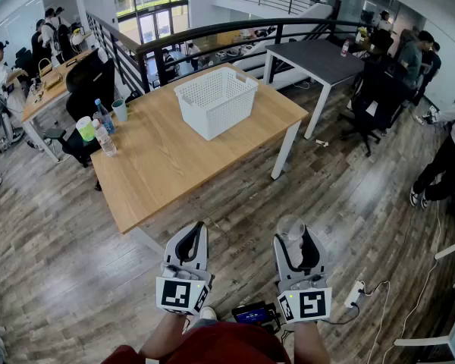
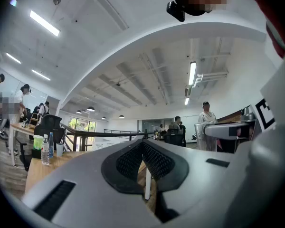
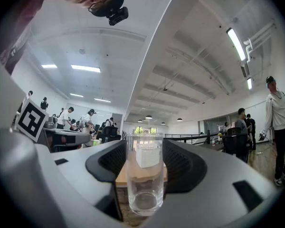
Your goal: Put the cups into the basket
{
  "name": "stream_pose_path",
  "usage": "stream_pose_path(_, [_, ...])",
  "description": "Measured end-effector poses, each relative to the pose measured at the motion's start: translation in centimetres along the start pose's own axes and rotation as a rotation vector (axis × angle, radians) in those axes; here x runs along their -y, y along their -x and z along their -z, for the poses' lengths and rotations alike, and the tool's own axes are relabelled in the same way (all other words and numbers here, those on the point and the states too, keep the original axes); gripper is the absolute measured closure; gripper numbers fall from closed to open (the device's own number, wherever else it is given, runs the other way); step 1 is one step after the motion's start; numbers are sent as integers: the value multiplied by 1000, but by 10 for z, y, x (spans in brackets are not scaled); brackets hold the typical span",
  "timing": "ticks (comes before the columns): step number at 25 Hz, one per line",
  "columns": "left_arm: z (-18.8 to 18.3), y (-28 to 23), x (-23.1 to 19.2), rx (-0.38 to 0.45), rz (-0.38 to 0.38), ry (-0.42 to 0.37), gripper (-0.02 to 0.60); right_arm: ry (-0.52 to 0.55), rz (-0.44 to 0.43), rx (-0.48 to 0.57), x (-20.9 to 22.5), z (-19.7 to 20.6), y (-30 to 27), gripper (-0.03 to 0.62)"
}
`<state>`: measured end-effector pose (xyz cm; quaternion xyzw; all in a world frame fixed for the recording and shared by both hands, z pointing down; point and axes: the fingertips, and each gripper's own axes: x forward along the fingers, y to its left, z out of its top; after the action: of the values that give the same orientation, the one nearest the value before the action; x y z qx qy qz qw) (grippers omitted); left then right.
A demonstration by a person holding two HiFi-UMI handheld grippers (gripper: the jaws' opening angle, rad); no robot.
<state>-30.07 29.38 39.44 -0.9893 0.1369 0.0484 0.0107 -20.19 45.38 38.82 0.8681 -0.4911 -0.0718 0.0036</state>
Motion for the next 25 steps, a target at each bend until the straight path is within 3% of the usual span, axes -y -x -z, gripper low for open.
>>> stream_pose_path(6, [0, -2, 8, 8, 11, 5, 575, 8, 18, -1, 9, 0, 5, 347])
stream_pose_path(25, [7, -9, 36, -5, -14, 31, 575, -32, -39, -6, 25, 7, 11, 347])
